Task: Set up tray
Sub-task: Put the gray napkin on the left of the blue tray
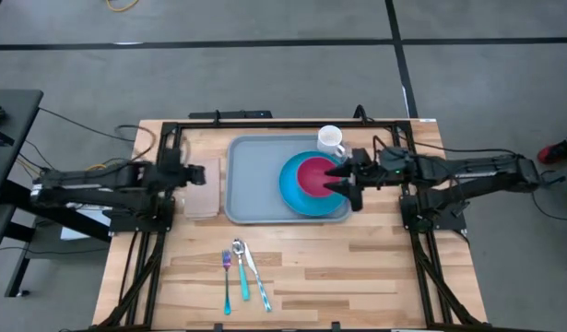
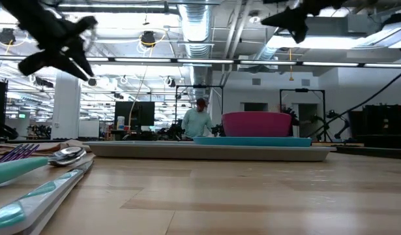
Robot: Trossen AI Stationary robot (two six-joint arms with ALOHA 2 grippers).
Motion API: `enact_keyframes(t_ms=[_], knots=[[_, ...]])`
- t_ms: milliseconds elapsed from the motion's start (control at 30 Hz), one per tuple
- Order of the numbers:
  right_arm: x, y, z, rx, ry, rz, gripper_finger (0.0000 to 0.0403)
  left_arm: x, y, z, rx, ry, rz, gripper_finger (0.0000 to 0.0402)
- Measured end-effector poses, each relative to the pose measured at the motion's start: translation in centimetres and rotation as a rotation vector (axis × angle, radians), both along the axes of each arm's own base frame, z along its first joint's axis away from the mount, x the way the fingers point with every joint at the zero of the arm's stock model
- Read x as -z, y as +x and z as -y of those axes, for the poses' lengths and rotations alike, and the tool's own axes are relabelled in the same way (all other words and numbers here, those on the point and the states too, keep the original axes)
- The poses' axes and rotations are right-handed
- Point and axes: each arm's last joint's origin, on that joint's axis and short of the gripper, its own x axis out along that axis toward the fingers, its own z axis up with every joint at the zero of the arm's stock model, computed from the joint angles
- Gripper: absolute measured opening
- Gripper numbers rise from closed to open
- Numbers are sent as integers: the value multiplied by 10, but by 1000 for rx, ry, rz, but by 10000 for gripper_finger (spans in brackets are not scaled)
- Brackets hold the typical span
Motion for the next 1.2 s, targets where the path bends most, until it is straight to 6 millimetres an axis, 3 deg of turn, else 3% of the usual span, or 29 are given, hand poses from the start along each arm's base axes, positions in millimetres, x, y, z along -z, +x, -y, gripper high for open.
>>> enact_keyframes(t_ms=[200,333,700,967,1200], knots=[[-3,-25,-1,-36,-29,77,204,5,56,-21,-2,-86,-254,62],[4,-40,-2,-58,-30,101,199,21,73,-36,-25,-163,-379,62],[39,-74,-2,-57,6,152,185,45,76,-71,-166,-253,-483,62],[40,-79,-2,-49,27,175,184,72,88,-95,-114,-303,-531,66],[39,-78,-2,-31,59,191,178,85,93,-114,-144,-308,-503,111]])
